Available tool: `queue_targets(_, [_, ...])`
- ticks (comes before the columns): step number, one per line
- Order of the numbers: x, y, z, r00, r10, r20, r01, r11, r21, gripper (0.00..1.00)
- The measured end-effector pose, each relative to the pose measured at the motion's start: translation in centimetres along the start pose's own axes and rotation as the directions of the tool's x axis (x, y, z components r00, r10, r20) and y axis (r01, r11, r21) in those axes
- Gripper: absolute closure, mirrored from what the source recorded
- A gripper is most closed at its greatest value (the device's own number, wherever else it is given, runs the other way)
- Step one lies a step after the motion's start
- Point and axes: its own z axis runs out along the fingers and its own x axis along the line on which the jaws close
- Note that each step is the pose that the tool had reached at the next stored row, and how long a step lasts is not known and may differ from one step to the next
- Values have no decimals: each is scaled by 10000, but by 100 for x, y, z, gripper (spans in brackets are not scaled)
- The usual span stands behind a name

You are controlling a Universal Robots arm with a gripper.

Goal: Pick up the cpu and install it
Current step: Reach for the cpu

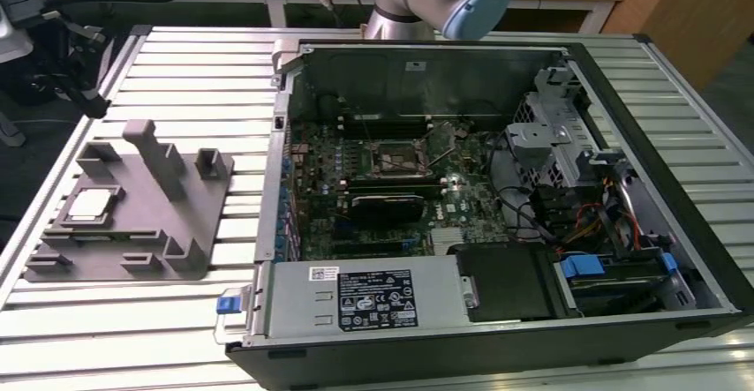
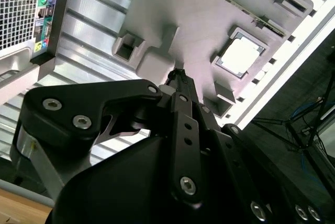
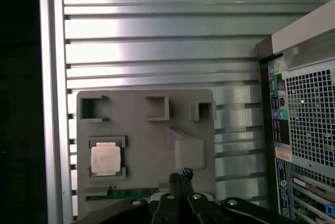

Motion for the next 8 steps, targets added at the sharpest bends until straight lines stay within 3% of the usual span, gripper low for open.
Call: queue_targets(8, [83,-11,95,10000,1,-43,-1,10000,4,89])
